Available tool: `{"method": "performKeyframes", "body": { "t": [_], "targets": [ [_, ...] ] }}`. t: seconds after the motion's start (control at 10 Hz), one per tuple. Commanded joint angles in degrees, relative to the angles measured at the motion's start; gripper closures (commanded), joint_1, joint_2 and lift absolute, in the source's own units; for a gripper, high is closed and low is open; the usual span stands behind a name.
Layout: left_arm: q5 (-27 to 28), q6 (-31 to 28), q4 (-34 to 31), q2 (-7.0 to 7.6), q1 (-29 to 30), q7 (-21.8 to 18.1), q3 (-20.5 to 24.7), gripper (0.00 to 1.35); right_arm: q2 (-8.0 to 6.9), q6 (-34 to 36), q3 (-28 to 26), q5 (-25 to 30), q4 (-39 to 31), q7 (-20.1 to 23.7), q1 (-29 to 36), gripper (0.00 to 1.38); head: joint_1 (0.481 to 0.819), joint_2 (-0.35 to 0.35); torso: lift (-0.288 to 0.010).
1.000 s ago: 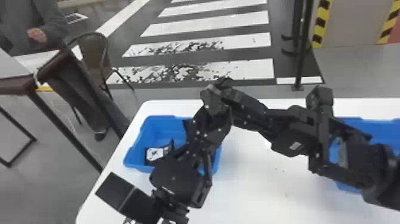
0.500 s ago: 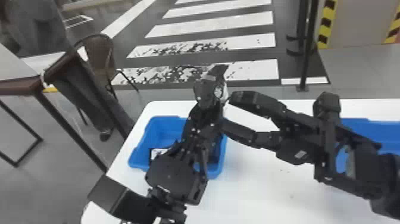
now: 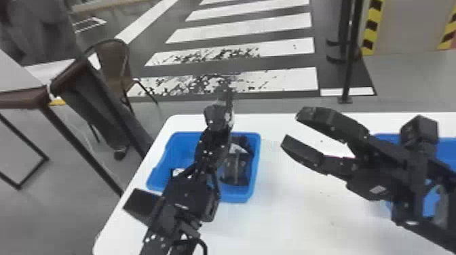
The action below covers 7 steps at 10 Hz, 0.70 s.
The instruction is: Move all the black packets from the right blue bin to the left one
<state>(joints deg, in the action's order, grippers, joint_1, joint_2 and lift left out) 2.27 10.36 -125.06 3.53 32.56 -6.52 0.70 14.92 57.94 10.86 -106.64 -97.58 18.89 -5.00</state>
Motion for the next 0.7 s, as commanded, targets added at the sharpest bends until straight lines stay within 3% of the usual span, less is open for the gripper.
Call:
{"method": "performKeyframes", "body": {
  "t": [0.0, 0.2, 0.3, 0.4, 0.5, 0.6],
  "targets": [
    [6.8, -3.6, 10.9, -0.45, -7.4, -0.1, 2.7, 1.21, -0.16, 0.0, -2.5, 2.0, -2.2, 0.0, 1.6, 0.40, 0.686, 0.302, -0.140],
    [11.3, -10.9, 14.3, -0.45, -11.3, -0.1, 4.9, 1.16, -0.16, -0.3, -4.3, 5.8, -5.0, 0.0, 2.8, 0.40, 0.695, 0.310, -0.140],
    [5.0, -13.0, 16.7, -0.36, -12.0, -0.8, 5.2, 0.60, -0.16, -0.3, -5.8, 8.5, -6.1, 0.0, 3.7, 0.40, 0.695, 0.324, -0.140],
    [2.9, -10.5, 17.1, -0.71, -11.7, -2.4, 6.5, 0.03, -0.16, -0.3, -8.0, 13.0, -8.0, 0.0, 5.3, 0.40, 0.695, 0.329, -0.140],
    [1.7, -6.8, 17.1, -0.98, -11.7, -5.2, 7.2, 0.02, -0.16, -0.3, -10.5, 17.9, -10.9, 0.0, 7.3, 0.40, 0.695, 0.325, -0.140],
    [-2.0, -0.8, 16.7, -0.89, -10.6, -6.2, 5.7, 0.20, -0.16, -0.7, -13.8, 25.2, -14.4, 0.0, 9.9, 0.40, 0.695, 0.311, -0.140]
  ]
}}
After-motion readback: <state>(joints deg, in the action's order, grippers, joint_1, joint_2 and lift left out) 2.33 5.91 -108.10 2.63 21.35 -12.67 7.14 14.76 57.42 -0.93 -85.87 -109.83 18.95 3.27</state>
